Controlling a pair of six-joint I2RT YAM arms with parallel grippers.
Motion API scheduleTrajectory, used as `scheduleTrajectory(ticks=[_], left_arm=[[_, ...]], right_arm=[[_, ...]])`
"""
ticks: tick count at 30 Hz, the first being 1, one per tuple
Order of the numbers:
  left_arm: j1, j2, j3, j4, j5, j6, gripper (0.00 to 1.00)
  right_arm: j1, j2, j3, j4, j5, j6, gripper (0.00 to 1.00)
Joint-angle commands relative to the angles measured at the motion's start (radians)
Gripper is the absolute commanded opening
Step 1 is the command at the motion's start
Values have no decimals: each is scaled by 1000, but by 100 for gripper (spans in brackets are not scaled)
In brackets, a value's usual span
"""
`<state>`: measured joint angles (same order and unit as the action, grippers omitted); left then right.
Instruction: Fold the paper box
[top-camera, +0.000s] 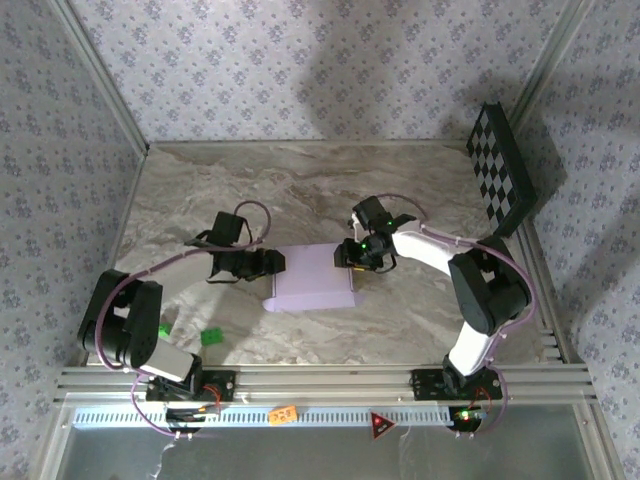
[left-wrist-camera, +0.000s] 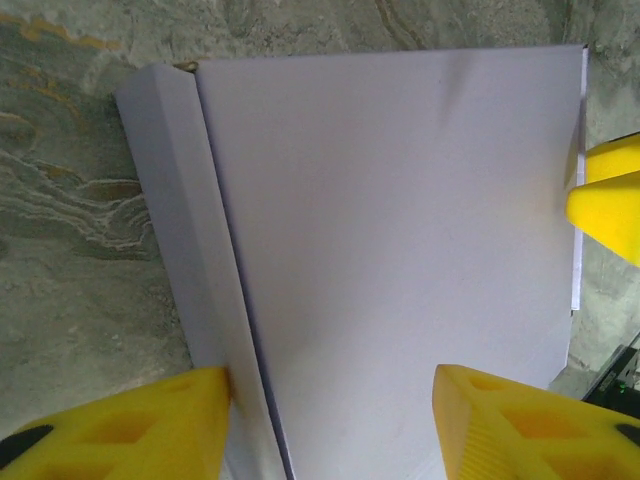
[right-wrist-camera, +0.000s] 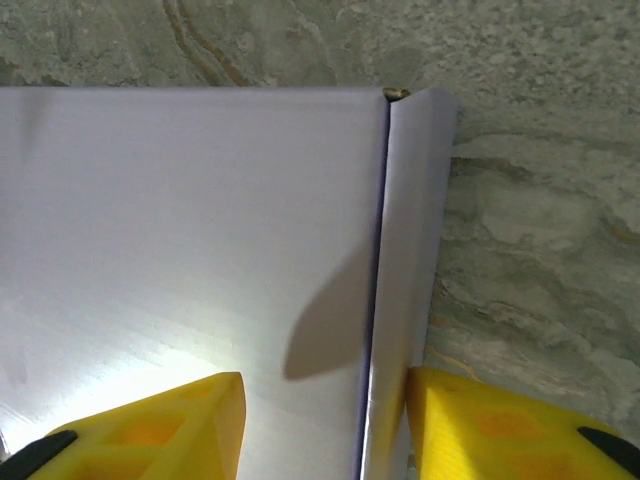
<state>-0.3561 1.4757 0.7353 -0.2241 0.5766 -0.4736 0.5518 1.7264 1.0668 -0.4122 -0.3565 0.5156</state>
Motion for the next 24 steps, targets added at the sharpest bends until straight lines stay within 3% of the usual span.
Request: scheduleTrajectory(ticks=[1, 5, 14, 21, 24], left_arm=[[-25, 6, -19, 61, 54, -28, 52], [-56, 1, -25, 82, 52, -50, 42], [-109, -76, -104, 100, 39, -105, 38], [-170, -232, -225, 78, -3, -184, 39], [-189, -298, -246, 43, -25, -197, 40]], right_arm=[[20, 13, 12, 61, -80, 32, 43], [53, 22, 12, 90, -109, 46, 31], [126, 13, -18, 85, -102, 61, 19], [176, -49, -58, -14, -4, 36, 20], [177, -67, -65, -42, 39, 13, 28]])
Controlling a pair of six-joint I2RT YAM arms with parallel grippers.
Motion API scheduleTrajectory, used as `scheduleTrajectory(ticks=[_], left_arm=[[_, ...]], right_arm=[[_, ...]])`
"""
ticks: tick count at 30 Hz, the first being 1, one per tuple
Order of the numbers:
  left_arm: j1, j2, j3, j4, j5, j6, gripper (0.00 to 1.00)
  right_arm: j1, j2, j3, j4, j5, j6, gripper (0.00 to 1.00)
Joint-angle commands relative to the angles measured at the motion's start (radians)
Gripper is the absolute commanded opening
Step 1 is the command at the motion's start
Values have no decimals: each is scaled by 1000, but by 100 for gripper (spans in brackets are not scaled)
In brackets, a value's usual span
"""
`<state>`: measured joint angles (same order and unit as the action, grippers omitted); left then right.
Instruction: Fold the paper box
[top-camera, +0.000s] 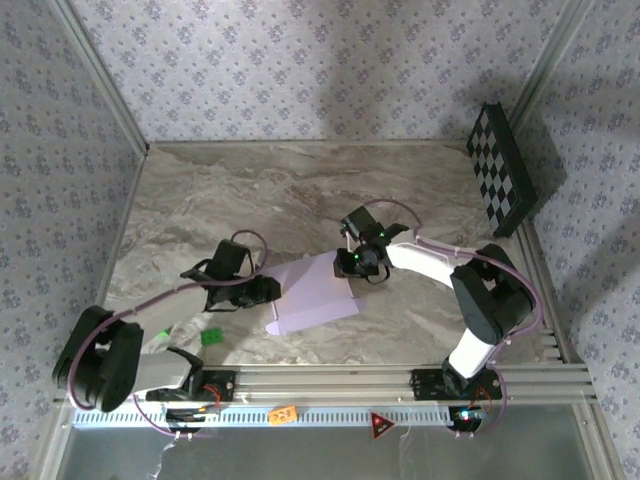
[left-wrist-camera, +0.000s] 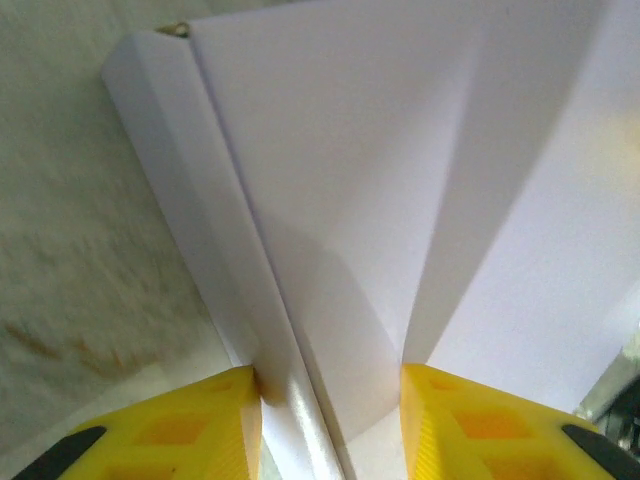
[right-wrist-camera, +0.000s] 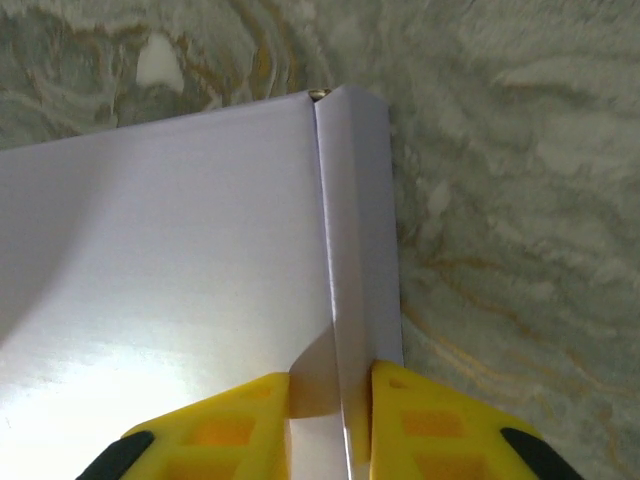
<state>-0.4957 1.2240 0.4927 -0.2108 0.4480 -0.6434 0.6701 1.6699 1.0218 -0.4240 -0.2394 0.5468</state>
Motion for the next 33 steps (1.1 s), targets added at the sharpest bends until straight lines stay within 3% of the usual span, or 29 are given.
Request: scheduleTrajectory(ticks=[1, 6, 11, 22, 27, 33], left_arm=[[-48, -62, -1, 8, 94, -19, 41], [-30, -133, 97, -193, -41, 90, 59], [23, -124, 207, -278, -69, 208, 68], [42, 255, 513, -360, 116, 575, 66], [24, 415, 613, -400, 123, 684, 65], [23, 540, 674, -423, 79, 708, 57]], right_arm=[[54, -12, -19, -38, -69, -25, 31], [21, -10, 15, -52, -43, -59, 41], [-4, -30, 54, -83, -22, -86, 44], [-19, -181, 2, -72, -23, -220, 43], [-20, -280, -58, -41, -21, -327, 43], [-39, -346, -88, -60, -9, -337, 43]])
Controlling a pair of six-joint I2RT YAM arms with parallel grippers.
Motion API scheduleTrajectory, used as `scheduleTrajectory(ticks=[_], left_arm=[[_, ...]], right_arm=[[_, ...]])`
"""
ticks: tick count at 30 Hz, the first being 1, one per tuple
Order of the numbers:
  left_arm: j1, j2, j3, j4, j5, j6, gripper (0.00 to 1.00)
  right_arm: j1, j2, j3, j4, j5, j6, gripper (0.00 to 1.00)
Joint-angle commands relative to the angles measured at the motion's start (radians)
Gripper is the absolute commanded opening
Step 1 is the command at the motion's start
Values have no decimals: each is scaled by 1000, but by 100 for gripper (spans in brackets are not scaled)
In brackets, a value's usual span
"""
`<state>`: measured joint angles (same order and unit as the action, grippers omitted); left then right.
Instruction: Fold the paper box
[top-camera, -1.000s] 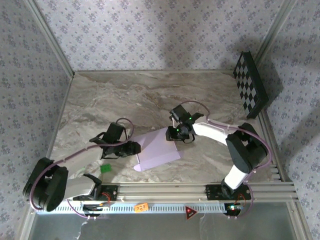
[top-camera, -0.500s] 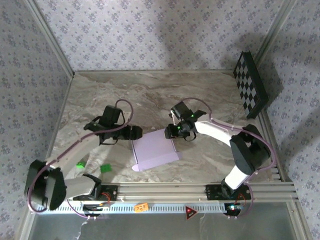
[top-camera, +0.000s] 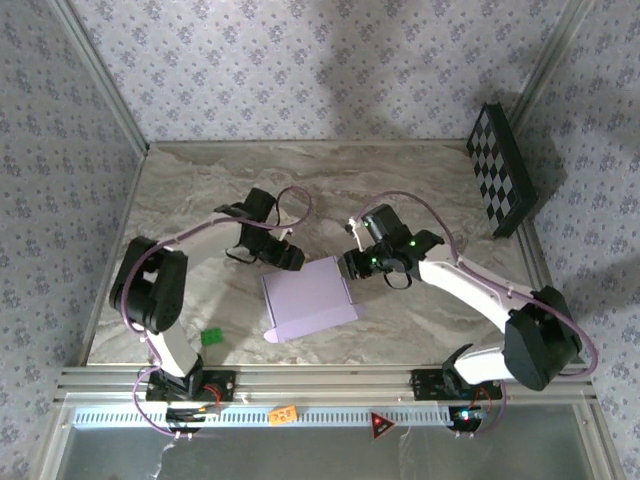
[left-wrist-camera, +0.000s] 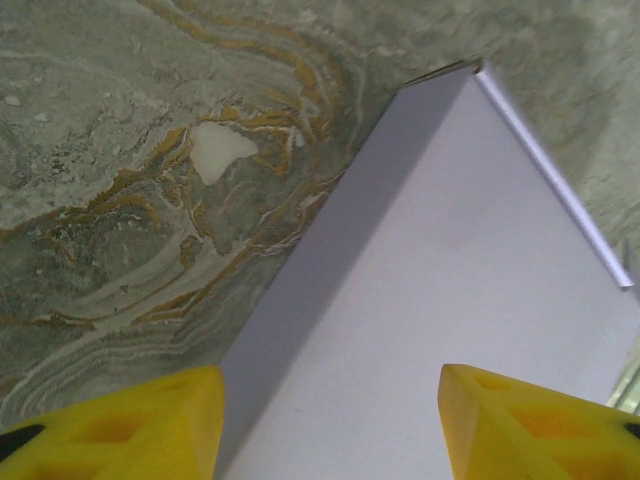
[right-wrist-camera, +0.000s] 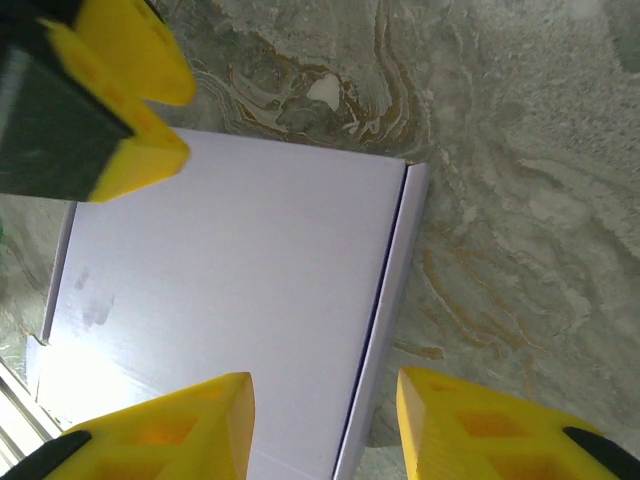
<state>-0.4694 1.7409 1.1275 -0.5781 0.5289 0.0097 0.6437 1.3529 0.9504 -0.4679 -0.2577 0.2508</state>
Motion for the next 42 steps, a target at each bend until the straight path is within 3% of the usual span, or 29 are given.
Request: scheduleTrajectory(ticks=[1, 19, 29, 35, 39, 42], left_arm=[[-2, 29, 42, -51, -6, 53, 56], [8, 49, 36, -3, -42, 21, 27], [9, 69, 38, -6, -47, 27, 17], [9, 41, 36, 3, -48, 23, 22], [9, 38, 40, 1, -38, 19, 32], [9, 45, 39, 1, -42, 19, 27]], right_arm=[[-18, -34, -22, -16, 9, -39, 43], [-20, -43, -49, 15, -9, -16, 43], [-16, -70, -56, 23, -10, -31, 43], [-17, -74, -58, 25, -9, -33, 43], [-16, -71, -59, 29, -10, -30, 43], [-16, -67, -57, 30, -12, -28, 43]])
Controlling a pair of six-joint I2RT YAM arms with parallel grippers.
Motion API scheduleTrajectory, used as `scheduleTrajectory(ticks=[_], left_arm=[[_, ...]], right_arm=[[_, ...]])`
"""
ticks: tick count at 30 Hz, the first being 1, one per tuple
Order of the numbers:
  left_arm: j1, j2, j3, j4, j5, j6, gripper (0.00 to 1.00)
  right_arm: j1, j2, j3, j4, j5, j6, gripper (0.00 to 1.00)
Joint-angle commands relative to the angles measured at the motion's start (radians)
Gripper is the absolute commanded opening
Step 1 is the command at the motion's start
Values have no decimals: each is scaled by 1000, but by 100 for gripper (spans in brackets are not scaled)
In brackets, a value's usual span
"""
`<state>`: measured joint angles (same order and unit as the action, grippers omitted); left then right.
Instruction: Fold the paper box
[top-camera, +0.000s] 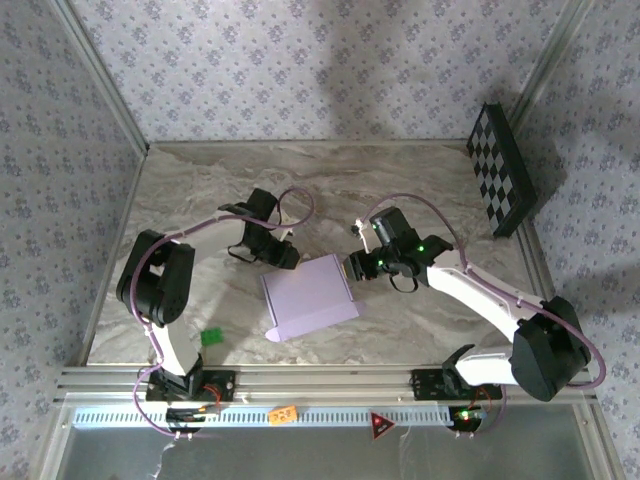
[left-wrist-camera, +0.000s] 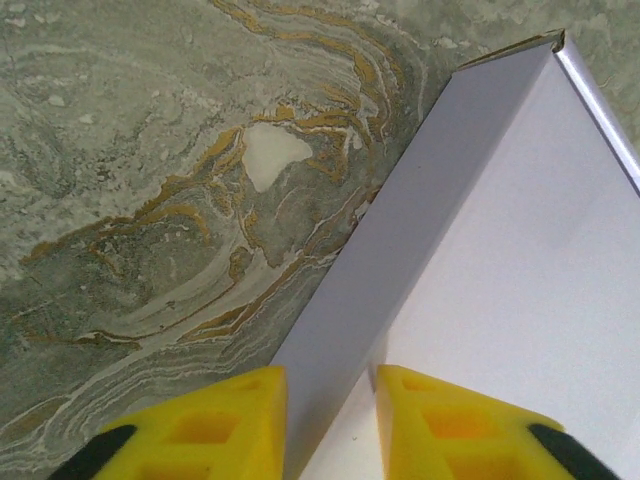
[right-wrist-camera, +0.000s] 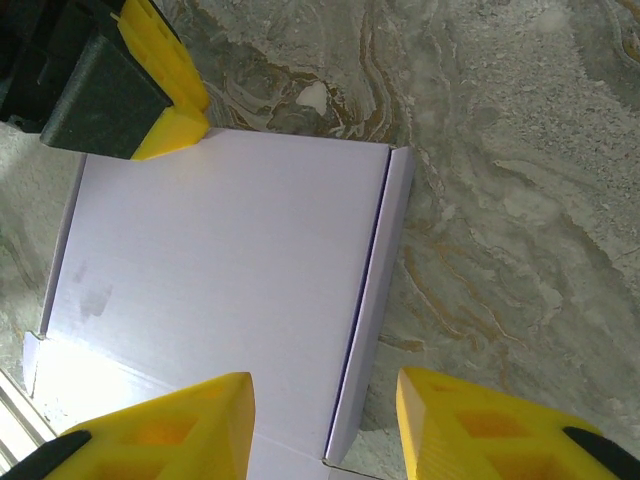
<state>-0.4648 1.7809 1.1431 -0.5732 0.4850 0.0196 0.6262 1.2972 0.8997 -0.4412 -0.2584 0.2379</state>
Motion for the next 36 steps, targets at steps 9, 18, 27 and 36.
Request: scheduleTrajectory(ticks=[9, 18, 27, 36], left_arm=[[6, 17, 22, -1, -8, 6, 13], [6, 41, 31, -26, -55, 19, 12], [2, 54, 36, -37, -74, 24, 12], [2, 72, 58, -57, -95, 22, 12]], right_arm=[[5, -16, -10, 0, -8, -24, 43], [123, -88, -77, 116, -51, -313, 53], [349, -108, -111, 80, 22, -779, 87], [422, -47, -70, 77, 158, -978, 90]])
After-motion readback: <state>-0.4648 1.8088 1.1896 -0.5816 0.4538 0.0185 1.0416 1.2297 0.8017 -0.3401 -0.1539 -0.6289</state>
